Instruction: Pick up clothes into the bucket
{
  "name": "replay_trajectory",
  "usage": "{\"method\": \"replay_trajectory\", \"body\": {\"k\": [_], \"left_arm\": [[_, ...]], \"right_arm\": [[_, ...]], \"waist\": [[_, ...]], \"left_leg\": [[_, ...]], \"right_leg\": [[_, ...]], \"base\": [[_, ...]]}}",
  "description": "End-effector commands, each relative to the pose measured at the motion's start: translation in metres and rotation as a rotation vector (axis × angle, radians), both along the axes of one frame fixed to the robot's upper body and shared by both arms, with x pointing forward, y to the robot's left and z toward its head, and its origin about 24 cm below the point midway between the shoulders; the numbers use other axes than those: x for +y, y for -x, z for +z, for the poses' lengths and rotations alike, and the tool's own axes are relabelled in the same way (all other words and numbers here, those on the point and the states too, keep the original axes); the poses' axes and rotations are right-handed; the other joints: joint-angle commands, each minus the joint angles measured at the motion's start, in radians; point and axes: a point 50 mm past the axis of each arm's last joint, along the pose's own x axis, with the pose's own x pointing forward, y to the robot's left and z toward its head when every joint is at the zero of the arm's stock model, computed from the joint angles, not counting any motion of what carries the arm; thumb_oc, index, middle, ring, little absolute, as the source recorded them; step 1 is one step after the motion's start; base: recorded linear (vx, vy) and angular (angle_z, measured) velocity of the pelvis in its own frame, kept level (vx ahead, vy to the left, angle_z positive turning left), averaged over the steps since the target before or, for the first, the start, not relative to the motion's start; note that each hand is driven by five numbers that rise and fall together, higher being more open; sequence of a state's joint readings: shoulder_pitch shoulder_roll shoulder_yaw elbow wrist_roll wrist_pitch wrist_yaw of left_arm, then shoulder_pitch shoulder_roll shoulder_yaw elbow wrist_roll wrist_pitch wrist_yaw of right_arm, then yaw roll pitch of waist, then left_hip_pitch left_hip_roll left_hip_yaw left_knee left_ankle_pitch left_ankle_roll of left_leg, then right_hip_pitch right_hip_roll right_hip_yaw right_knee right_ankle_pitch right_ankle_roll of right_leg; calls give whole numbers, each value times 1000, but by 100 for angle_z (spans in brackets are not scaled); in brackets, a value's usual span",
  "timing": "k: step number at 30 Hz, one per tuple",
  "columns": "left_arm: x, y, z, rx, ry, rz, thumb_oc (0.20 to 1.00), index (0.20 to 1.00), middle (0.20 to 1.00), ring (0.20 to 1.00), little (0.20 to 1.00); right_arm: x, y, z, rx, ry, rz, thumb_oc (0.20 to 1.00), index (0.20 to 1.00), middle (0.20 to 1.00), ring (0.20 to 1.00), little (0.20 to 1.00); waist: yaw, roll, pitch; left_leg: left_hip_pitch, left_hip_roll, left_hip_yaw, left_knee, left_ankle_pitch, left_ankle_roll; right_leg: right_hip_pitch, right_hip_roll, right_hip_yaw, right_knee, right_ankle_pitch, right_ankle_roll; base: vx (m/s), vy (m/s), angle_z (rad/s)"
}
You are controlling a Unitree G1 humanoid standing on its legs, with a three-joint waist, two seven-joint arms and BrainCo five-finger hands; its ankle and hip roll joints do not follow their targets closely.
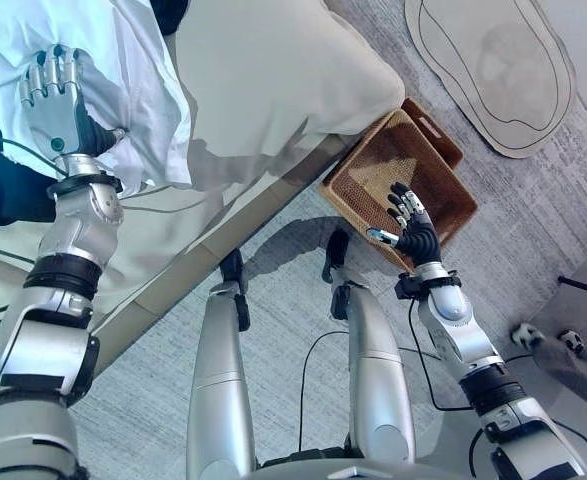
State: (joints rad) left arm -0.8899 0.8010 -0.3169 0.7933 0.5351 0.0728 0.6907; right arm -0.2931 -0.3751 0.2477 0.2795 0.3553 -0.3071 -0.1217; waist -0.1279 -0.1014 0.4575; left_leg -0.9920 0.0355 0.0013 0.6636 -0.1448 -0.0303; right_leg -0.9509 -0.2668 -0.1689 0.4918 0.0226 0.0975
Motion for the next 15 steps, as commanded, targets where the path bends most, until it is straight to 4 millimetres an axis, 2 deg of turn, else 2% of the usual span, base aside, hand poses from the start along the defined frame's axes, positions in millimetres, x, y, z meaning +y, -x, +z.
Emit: {"method": "replay_trajectory", "body": {"k": [1,6,7,9,10,15], "left_arm": [[10,2,-9,80,-23,25,1000,1000,1000,1000,1000],[0,-1,-16,120,-53,-19,1000,1000,1000,1000,1000],[-4,-2,-22,145,-62,-40,614,614,614,614,614],[-8,-2,-23,154,-68,-58,523,523,523,523,523],[-10,-3,-29,178,-70,-72,200,200,200,200,200],[-15,0,-38,195,-67,-105,200,200,200,200,200]], "right_arm": [[-9,11,12,-88,26,14,1000,1000,1000,1000,1000],[-11,11,11,-83,33,10,1000,1000,1000,1000,1000],[-12,11,11,-83,32,2,1000,1000,1000,1000,1000],[-13,11,11,-83,33,0,1000,1000,1000,1000,1000],[-14,11,10,-81,34,-3,1000,1000,1000,1000,1000],[-16,12,7,-70,38,-8,1000,1000,1000,1000,1000]], "waist": [[-6,12,-87],[-5,17,-94],[-2,19,-97],[-1,21,-100],[-1,22,-106],[4,29,-122]], "left_leg": [[-15,-1,-1,-21,-26,12],[-23,-4,-2,-21,-26,13],[-23,-6,-3,-22,-26,14],[-23,-7,-1,-23,-27,15],[-22,-8,-1,-24,-27,16],[-2,-8,-1,-46,-22,14]], "right_leg": [[-5,-49,46,-2,18,97],[-14,-49,45,2,13,95],[-17,-49,48,5,11,94],[-17,-49,48,5,11,94],[-16,-49,46,3,9,93],[-2,-47,44,-11,10,92]], "base": [[0,0,0],[0,0,0],[0,0,0],[0,0,0],[0,0,0],[3,0,-1]]}}
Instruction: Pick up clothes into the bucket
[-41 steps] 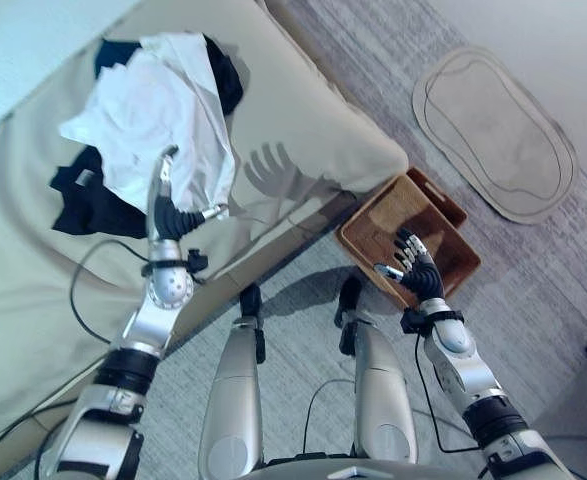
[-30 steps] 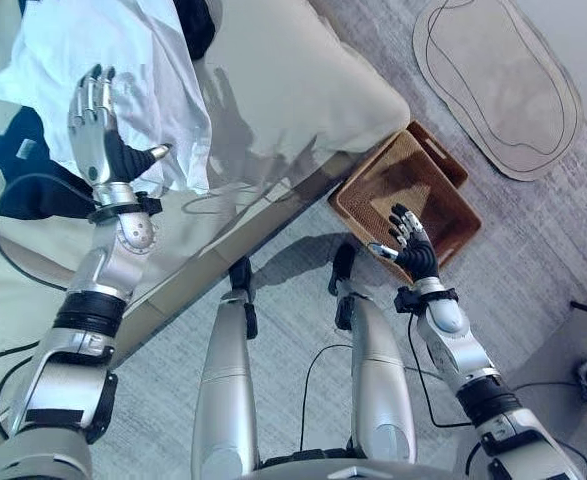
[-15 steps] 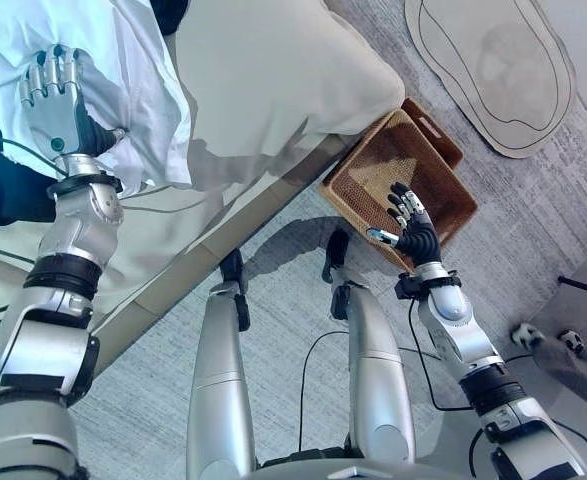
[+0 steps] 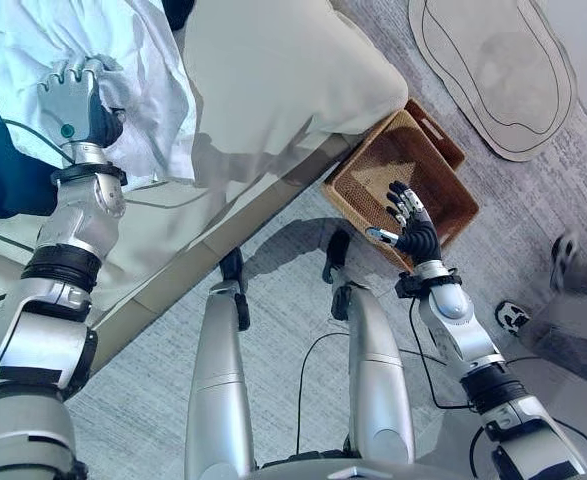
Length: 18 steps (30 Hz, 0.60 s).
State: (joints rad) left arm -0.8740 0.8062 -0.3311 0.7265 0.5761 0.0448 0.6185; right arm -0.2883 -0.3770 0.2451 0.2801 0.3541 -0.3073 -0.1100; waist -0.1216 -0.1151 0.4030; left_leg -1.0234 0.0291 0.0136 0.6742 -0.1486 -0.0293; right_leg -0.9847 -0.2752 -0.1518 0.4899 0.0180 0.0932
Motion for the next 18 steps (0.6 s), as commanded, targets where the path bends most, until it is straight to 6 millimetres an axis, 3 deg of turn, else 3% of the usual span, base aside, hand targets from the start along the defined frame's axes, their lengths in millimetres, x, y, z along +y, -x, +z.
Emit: {"method": "replay_trajectory", "body": {"k": [1,3,4,5,6,13,18], "left_arm": [[-1,2,-40,143,-15,-19,200,200,200,200,200],[-1,3,-48,163,-8,-21,200,200,200,200,200],[-3,4,-53,174,-6,-30,200,200,200,200,200],[-2,4,-54,176,-6,-29,200,200,200,200,200],[-4,6,-59,183,-1,-44,200,200,200,200,200],[-8,16,-80,212,40,-82,200,200,200,200,200],[-14,28,-91,226,73,-152,200,200,200,200,200]], "right_arm": [[-15,11,8,-74,33,-15,1000,1000,1000,1000,1000],[-14,12,5,-65,35,-13,1000,1000,1000,1000,1000],[-14,12,4,-61,41,-13,1000,1000,1000,1000,1000],[-14,12,4,-59,42,-12,1000,1000,1000,1000,1000],[-15,14,0,-45,48,-12,1000,1000,1000,1000,1000],[-16,16,-12,6,68,-19,1000,1000,1000,1000,1000],[-24,20,-31,90,88,-51,1000,1000,1000,1000,1000]], "waist": [[-3,42,-68],[1,44,-76],[-1,42,-79],[2,45,-84],[5,44,-86],[30,46,-105],[61,47,-126]], "left_leg": [[31,-1,-13,-58,-17,13],[57,-1,-11,-82,-12,12],[70,-9,-5,-109,28,16],[85,-4,-11,-108,-1,11],[108,-10,-4,-140,34,15],[271,-15,-10,-258,68,-1],[451,-13,-29,-374,95,-13]], "right_leg": [[33,-39,27,-10,15,96],[54,-38,22,-25,17,96],[70,-47,11,-56,51,87],[80,-40,17,-47,25,98],[105,-47,6,-77,56,88],[271,-44,-21,-180,80,92],[467,-37,-58,-280,90,96]], "base": [[11,-1,-4],[-29,1,-4],[0,0,0],[-66,-5,-1],[0,0,0],[14,-43,4],[68,-79,8]]}}
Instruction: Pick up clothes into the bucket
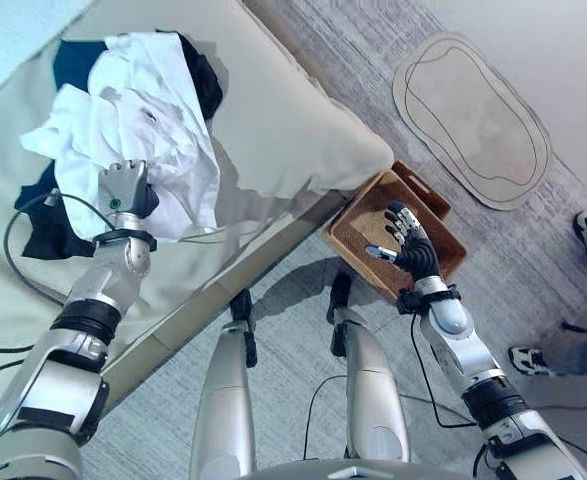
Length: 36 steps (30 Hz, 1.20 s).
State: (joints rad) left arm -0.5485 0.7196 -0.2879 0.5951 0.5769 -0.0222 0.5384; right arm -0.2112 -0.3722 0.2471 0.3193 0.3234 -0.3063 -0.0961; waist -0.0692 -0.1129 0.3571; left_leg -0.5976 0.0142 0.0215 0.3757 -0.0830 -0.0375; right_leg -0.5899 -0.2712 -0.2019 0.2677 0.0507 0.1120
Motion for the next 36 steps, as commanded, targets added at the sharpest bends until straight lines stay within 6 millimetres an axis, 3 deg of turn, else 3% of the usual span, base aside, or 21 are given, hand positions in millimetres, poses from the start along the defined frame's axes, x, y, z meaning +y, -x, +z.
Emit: {"method": "replay_trajectory", "body": {"k": [1,9,17,20,24,31,36], "left_arm": [[-2,4,9,-61,9,-41,200,200,200,200,200],[-27,20,24,-117,114,-231,200,200,200,200,200],[-54,29,64,-207,188,-452,200,200,200,200,200],[-71,34,88,-237,232,-606,200,200,200,200,200],[-89,39,99,-228,345,-775,200,200,200,200,200],[-120,48,96,-115,468,-1027,200,200,200,200,200],[-128,52,83,-36,559,-1094,200,200,200,200,200]], "right_arm": [[-18,6,-3,-3,51,-35,1000,1000,1000,1000,1000],[-27,7,-17,70,71,-88,1000,1000,1000,1000,1000],[-13,-2,-4,34,157,4,1000,1000,1000,1000,1000],[3,-6,12,-31,252,119,1000,1000,1000,1000,1000],[22,-7,30,-109,331,256,1000,1000,1000,1000,1000],[72,-8,54,-213,314,487,1000,1000,1000,1000,1000],[95,-4,53,-198,265,592,1000,1000,1000,1000,1000]], "waist": [[14,45,-88],[53,56,-140],[73,68,-189],[77,73,-215],[79,79,-239],[84,87,-275],[86,85,-291]], "left_leg": [[48,4,-39,-91,34,-7],[249,20,-65,-245,83,-26],[364,28,-60,-316,98,-37],[405,30,-52,-338,99,-37],[447,27,-47,-350,94,-34],[517,33,-25,-377,88,-33],[550,38,-16,-386,84,-34]], "right_leg": [[97,-38,-12,-73,58,77],[315,-17,-69,-199,65,81],[426,8,-95,-257,67,78],[463,14,-98,-271,62,77],[495,16,-97,-270,55,75],[550,20,-97,-284,50,79],[575,26,-92,-287,42,76]], "base": [[78,-74,10],[77,-71,14],[60,-48,7],[58,-32,0],[72,-21,-2],[70,-9,-3],[50,-16,-7]]}}
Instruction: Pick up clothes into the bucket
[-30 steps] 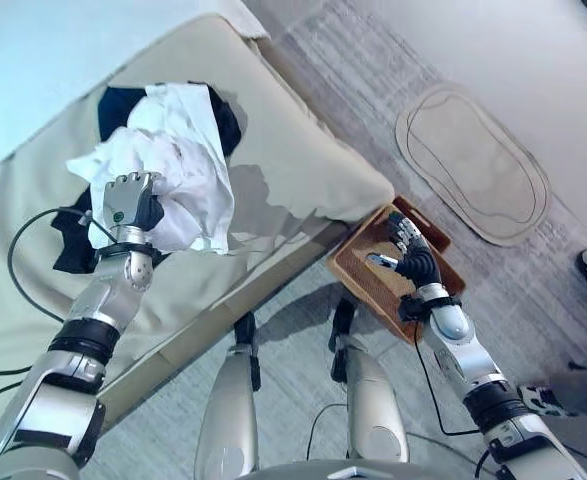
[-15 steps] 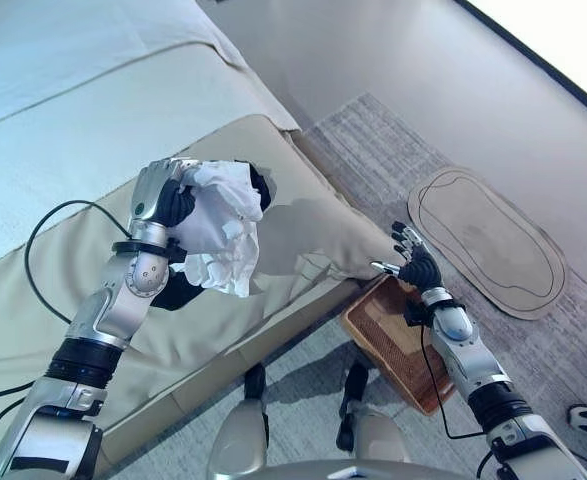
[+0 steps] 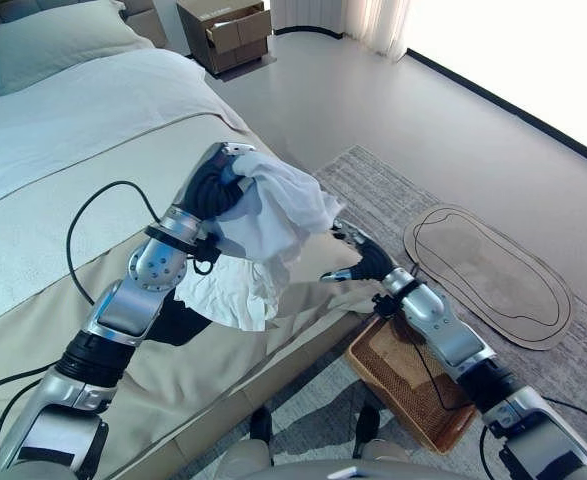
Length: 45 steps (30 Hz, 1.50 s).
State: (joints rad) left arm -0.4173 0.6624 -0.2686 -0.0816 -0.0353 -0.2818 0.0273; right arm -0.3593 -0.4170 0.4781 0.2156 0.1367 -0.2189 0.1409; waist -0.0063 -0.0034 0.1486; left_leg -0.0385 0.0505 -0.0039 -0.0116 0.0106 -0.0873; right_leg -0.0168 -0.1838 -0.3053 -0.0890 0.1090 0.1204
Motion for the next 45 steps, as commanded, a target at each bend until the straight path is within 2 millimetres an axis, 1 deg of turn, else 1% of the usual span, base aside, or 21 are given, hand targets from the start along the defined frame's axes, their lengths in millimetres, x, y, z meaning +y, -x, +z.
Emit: {"method": "replay_trajectory", "body": {"k": [1,5,9,15,17,19,24,25,26,27,30,32,33,34,37,38,39,42,43,44,45], "left_arm": [[-12,6,20,-72,91,-124,200,200,200,200,200],[-20,12,21,-59,143,-183,200,200,200,200,200],[-27,20,20,-28,216,-251,200,200,200,200,200],[-36,25,13,0,241,-277,200,200,200,200,200],[-37,25,13,3,246,-279,200,200,200,200,200],[-40,26,10,24,269,-297,200,200,200,200,200],[-46,28,9,34,278,-332,200,200,200,200,200],[-48,28,9,40,284,-345,200,200,200,200,200],[-48,28,9,40,284,-345,200,200,200,200,200],[-51,29,9,45,285,-362,200,200,200,200,200],[-52,29,9,48,286,-377,200,200,200,200,200],[-50,30,10,44,288,-379,200,200,200,200,200],[-50,30,10,44,288,-380,200,200,200,200,200],[-48,30,10,46,292,-379,200,200,200,200,200],[-44,28,8,49,298,-355,200,200,200,200,200],[-44,28,8,50,298,-356,200,200,200,200,200],[-42,27,6,55,299,-337,200,200,200,200,200],[-34,26,0,73,323,-300,200,200,200,200,200],[-34,26,0,74,323,-300,200,200,200,200,200],[-29,26,-5,90,340,-274,200,200,200,200,200],[-24,25,-10,98,351,-242,200,200,200,200,200]], "right_arm": [[26,0,27,-100,-76,101,1000,1000,1000,1000,1000],[36,-5,30,-150,-53,54,1000,1000,1000,1000,1000],[42,-6,28,-157,-70,18,1000,1000,1000,1000,1000],[46,-2,21,-64,-193,8,1000,1000,1000,1000,1000],[47,-1,20,-44,-214,15,1000,1000,1000,1000,1000],[52,1,18,5,-259,47,1000,1000,1000,1000,1000],[62,2,19,23,-265,106,1000,1000,1000,1000,1000],[68,3,19,38,-258,148,451,451,451,451,451],[68,3,19,38,-258,149,354,354,354,354,354],[69,3,18,55,-262,168,200,200,200,200,200],[69,3,15,66,-252,171,200,200,200,200,200],[61,1,12,88,-273,144,200,200,200,200,200],[61,1,12,89,-273,144,200,200,200,200,200],[53,0,9,102,-286,116,200,200,200,200,200],[38,-1,4,131,-323,63,200,200,200,200,200],[38,-1,3,131,-323,62,200,200,200,200,200],[28,-2,0,139,-337,19,200,200,200,200,200],[9,-1,-6,148,-371,-68,200,200,200,200,200],[8,-1,-6,148,-370,-69,200,200,200,200,200],[-2,1,-10,160,-408,-115,200,200,200,200,200],[-4,5,-7,148,-436,-123,200,200,200,200,200]], "waist": [[23,-24,-85],[25,-21,-91],[23,-18,-95],[20,-17,-94],[20,-17,-94],[22,-18,-95],[27,-20,-97],[30,-23,-97],[30,-23,-97],[33,-24,-98],[34,-25,-100],[34,-25,-102],[34,-25,-102],[34,-26,-103],[33,-28,-104],[33,-28,-104],[32,-30,-104],[28,-30,-105],[29,-30,-106],[26,-30,-107],[22,-31,-105]], "left_leg": [[-3,2,10,-2,-10,16],[11,2,14,-3,-15,19],[18,1,11,-2,-18,22],[25,-1,5,-5,-17,24],[27,-2,5,-5,-17,25],[28,-3,6,-6,-18,26],[28,-4,10,-8,-18,26],[29,-4,10,-9,-18,26],[29,-4,10,-9,-18,26],[28,-5,12,-11,-18,26],[28,-6,14,-12,-18,26],[27,-5,13,-12,-17,25],[27,-5,13,-12,-17,25],[25,-5,11,-11,-18,26],[26,-7,10,-7,-20,27],[26,-7,9,-7,-21,27],[27,-8,10,-6,-23,28],[29,-10,9,-1,-26,29],[29,-10,9,-1,-26,29],[29,-10,10,1,-27,29],[29,-10,11,1,-29,30]], "right_leg": [[8,-61,11,68,-18,67],[20,-58,15,66,-22,65],[26,-59,17,70,-26,64],[37,-63,9,78,-32,62],[37,-63,8,78,-32,63],[39,-64,4,76,-30,63],[37,-66,3,76,-28,63],[37,-67,3,75,-27,64],[37,-67,3,74,-26,64],[39,-68,0,72,-25,65],[40,-69,-2,68,-23,67],[41,-69,-5,63,-21,68],[41,-69,-5,63,-21,68],[40,-69,-5,62,-20,68],[43,-69,-3,63,-22,67],[43,-69,-3,63,-22,67],[46,-70,-4,63,-22,67],[49,-69,-2,65,-24,67],[49,-69,-2,65,-25,67],[50,-70,-1,66,-25,67],[50,-70,2,66,-25,67]], "base": [[48,-12,-1],[19,-6,-1],[11,-7,-6],[0,0,0],[0,0,0],[0,0,0],[0,0,0],[0,0,0],[0,0,0],[0,0,0],[0,0,0],[0,0,0],[0,0,0],[0,0,0],[0,0,0],[0,0,0],[0,0,0],[0,0,0],[0,0,0],[0,0,0],[0,0,0]]}}
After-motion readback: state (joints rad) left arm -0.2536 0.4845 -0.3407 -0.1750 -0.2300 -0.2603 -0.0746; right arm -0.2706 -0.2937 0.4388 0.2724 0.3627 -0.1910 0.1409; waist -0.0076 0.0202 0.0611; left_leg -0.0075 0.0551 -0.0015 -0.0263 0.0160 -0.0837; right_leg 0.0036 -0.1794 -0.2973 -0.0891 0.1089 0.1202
